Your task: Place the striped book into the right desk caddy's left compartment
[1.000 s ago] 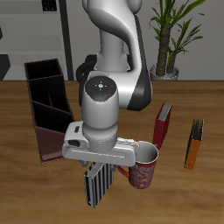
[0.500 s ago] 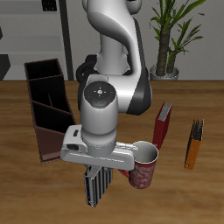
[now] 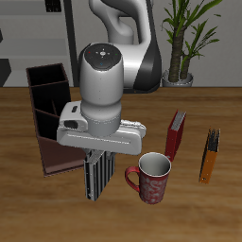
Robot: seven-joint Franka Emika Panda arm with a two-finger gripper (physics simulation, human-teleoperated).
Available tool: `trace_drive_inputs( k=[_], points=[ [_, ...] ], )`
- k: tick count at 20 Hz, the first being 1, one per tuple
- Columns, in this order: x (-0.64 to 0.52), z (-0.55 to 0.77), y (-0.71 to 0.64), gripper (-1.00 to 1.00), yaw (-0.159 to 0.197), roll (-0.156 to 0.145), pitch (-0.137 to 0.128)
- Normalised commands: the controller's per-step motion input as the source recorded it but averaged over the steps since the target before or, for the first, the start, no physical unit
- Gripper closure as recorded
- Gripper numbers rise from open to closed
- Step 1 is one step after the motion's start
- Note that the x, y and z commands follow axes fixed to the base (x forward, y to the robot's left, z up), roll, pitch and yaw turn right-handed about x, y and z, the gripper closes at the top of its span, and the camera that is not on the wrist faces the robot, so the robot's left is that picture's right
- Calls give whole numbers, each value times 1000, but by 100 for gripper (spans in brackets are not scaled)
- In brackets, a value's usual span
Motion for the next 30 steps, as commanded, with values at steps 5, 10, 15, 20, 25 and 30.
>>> trace_drive_inputs(
  k=[5, 10, 15, 20, 25, 30],
  points=[
    [-352, 607, -87, 100, 17, -8, -80],
    [-460, 658, -159, 100, 38, -12, -92],
    [-536, 564, -123, 100, 19, -3, -71],
    [-499, 453, 25, 100, 45, 28, -59],
    [-329, 293, -122, 100, 44, -23, -37],
    [-364, 128, -110, 100, 28, -22, 11]
  ],
)
